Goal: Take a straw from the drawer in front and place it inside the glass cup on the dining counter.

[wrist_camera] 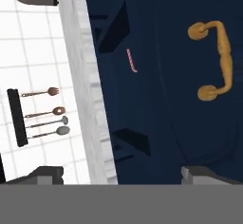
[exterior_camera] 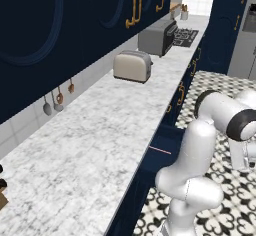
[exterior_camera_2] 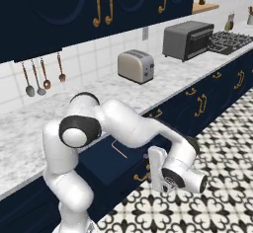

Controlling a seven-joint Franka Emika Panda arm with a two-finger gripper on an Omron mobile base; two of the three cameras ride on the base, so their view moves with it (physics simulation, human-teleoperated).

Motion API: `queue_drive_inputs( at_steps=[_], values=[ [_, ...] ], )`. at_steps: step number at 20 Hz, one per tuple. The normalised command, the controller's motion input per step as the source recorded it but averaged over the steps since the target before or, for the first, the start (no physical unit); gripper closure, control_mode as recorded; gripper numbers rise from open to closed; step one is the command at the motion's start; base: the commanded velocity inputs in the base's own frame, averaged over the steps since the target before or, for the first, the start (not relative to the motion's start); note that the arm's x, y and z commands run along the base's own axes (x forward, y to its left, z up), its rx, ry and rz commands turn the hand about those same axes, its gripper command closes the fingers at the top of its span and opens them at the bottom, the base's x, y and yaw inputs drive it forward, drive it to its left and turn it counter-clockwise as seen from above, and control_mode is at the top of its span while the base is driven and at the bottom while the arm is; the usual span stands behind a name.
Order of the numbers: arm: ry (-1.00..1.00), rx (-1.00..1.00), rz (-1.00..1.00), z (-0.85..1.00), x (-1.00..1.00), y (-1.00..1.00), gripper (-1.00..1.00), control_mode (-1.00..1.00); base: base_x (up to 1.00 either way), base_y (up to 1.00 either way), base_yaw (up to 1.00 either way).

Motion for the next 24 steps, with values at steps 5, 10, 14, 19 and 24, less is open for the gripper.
queue_drive_inputs(
  at_steps=[5,10,14,19,24],
  values=[
    [0.0,-0.1,0.0,0.72,0.12,0.45,-1.0,-1.0,0.0,0.0,0.0],
    [0.12,-0.11,0.0,0.34,0.37,0.49,-1.0,-1.0,0.0,0.0,0.0],
    [0.28,-0.16,0.0,0.02,0.45,0.41,-1.0,-1.0,0.0,0.0,0.0],
    [0.27,-0.19,-0.02,-0.06,0.39,0.4,-1.0,-1.0,0.0,0.0,0.0],
    [0.18,-0.22,0.0,-0.34,0.3,0.23,-1.0,-1.0,0.0,0.0,0.0]
  ],
)
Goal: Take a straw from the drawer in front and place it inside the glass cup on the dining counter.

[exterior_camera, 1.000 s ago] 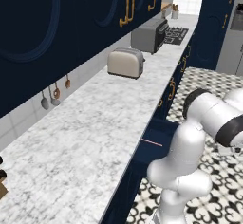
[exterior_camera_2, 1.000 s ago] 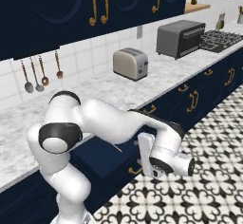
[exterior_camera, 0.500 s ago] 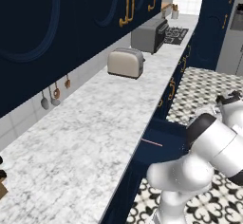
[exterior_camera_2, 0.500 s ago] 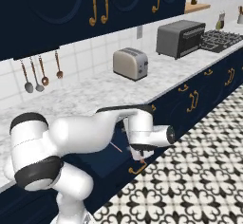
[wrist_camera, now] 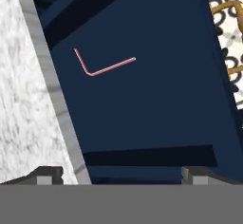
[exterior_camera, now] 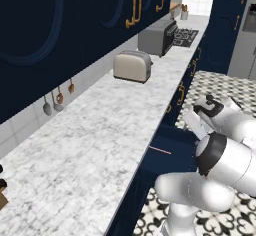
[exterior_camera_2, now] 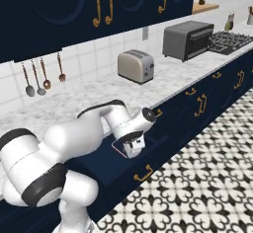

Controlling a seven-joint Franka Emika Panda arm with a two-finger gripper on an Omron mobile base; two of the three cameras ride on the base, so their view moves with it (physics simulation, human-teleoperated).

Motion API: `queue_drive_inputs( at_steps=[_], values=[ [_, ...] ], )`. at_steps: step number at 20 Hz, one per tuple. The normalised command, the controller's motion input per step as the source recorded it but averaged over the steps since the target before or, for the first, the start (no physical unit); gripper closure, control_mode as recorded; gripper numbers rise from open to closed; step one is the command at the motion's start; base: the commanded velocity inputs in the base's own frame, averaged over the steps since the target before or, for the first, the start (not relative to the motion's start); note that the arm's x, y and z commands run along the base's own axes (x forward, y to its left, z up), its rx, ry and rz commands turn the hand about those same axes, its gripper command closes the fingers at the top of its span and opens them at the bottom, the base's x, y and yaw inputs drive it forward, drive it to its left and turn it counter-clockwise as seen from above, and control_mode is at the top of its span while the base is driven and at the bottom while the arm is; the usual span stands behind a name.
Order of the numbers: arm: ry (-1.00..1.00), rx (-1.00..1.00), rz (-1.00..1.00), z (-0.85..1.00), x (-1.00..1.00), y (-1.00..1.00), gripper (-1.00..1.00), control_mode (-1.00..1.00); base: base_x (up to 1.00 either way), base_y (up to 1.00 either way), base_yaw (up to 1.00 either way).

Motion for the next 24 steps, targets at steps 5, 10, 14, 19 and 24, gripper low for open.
queue_drive_inputs(
  at_steps=[5,10,14,19,24],
  values=[
    [0.12,-0.23,0.0,-0.49,0.21,0.1,-1.0,-1.0,0.0,0.0,0.0],
    [0.07,-0.21,0.0,-0.6,0.07,0.01,-1.0,-1.0,0.0,0.0,0.0],
    [0.07,-0.18,0.0,-0.55,0.0,-0.05,-1.0,-1.0,0.0,0.0,0.0],
    [0.03,-0.12,0.01,-0.28,-0.07,-0.44,-1.0,-1.0,0.0,0.0,0.0],
    [0.02,-0.06,0.03,-0.17,-0.16,-0.63,-1.0,-1.0,0.0,0.0,0.0]
  ],
)
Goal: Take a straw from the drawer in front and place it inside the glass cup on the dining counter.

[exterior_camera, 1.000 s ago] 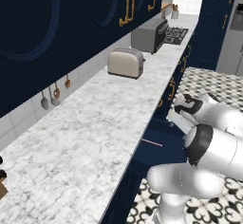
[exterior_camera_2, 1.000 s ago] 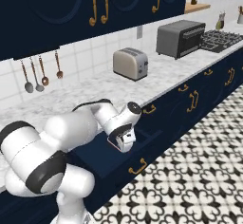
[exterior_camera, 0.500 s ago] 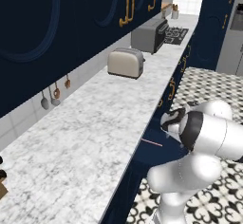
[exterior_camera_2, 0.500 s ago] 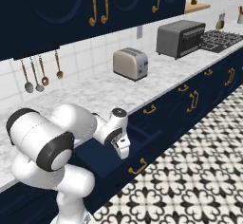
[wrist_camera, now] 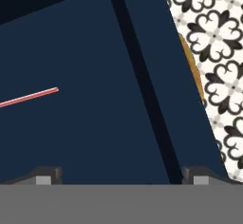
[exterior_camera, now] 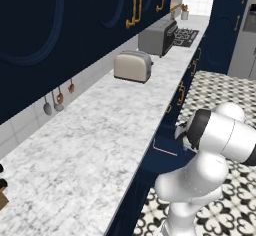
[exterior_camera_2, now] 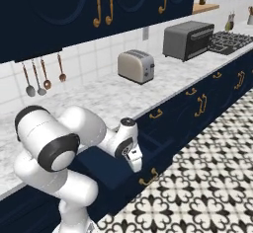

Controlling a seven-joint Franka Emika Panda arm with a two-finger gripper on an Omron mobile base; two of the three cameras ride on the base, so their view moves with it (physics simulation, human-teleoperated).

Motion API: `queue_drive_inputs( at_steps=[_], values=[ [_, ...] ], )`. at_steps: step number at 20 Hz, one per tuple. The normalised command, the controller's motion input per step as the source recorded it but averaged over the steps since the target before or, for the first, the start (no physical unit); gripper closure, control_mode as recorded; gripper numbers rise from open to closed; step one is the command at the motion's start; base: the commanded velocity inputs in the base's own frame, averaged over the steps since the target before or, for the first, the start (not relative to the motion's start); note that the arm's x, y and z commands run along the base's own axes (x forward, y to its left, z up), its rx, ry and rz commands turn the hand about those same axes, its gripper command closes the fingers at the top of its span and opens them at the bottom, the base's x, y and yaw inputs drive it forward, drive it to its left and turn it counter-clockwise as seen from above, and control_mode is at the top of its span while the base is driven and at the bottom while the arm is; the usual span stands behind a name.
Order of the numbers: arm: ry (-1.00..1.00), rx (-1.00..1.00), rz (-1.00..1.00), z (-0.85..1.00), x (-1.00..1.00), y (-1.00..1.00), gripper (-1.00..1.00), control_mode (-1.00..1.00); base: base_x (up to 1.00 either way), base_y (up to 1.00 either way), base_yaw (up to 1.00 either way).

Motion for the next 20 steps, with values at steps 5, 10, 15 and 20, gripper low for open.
queue_drive_inputs(
  at_steps=[5,10,15,20],
  values=[
    [0.0,-0.01,0.04,-0.14,-0.37,-0.85,-1.0,-1.0,0.0,0.0,0.0],
    [0.0,0.0,0.05,-0.09,-0.59,-0.92,-1.0,-1.0,0.0,0.0,0.0],
    [0.0,0.0,0.02,-0.05,-0.58,-0.75,-1.0,-1.0,0.0,0.0,0.0],
    [0.0,0.0,0.02,0.26,-0.01,0.1,-1.0,-1.0,0.0,0.0,0.0]
  ],
)
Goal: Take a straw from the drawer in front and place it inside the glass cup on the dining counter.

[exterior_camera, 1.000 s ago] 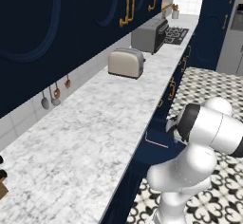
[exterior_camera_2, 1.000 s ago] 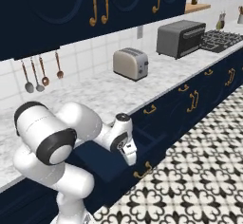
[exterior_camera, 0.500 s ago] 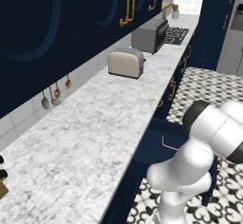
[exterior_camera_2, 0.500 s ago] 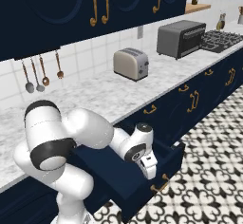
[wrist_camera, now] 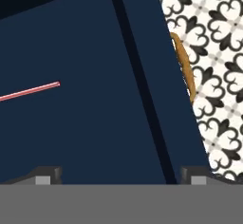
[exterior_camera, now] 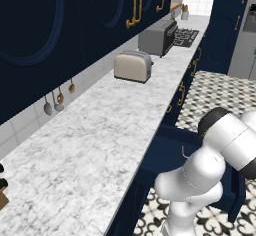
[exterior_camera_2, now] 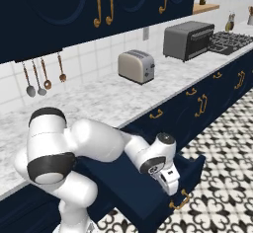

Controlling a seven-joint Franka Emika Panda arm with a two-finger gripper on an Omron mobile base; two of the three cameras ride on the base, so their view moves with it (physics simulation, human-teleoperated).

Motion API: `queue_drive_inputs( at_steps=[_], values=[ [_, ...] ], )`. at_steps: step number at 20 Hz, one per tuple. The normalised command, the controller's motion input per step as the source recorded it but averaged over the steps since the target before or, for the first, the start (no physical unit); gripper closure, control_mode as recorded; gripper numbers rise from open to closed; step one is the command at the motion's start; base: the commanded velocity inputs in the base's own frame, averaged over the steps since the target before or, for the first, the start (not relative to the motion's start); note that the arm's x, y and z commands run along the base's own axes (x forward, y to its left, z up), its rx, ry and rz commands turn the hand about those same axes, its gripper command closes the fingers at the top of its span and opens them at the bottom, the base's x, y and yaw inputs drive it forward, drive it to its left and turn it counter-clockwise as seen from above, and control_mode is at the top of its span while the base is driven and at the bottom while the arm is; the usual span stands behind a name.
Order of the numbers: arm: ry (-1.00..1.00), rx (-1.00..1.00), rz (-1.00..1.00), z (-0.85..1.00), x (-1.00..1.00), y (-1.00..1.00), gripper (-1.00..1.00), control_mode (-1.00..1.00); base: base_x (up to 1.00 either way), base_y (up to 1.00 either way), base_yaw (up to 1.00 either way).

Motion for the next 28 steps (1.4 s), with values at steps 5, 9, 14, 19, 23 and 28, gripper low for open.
queue_drive_inputs(
  at_steps=[5,9,14,19,23,28],
  values=[
    [0.0,0.0,0.17,0.15,0.37,0.61,-1.0,-1.0,0.0,0.0,0.0],
    [0.0,0.0,0.27,-0.05,0.49,0.35,-1.0,-1.0,0.0,0.0,0.0],
    [0.0,0.0,0.4,-0.23,0.61,0.13,-1.0,-1.0,0.0,0.0,0.0],
    [0.0,0.0,0.39,-0.28,0.46,0.03,-1.0,-1.0,0.0,0.0,0.0],
    [0.02,0.0,0.19,-0.24,0.51,0.0,-1.0,-1.0,0.0,0.0,0.0],
    [0.04,0.0,0.17,-0.38,0.45,0.0,-1.0,-1.0,0.0,0.0,0.0]
  ],
)
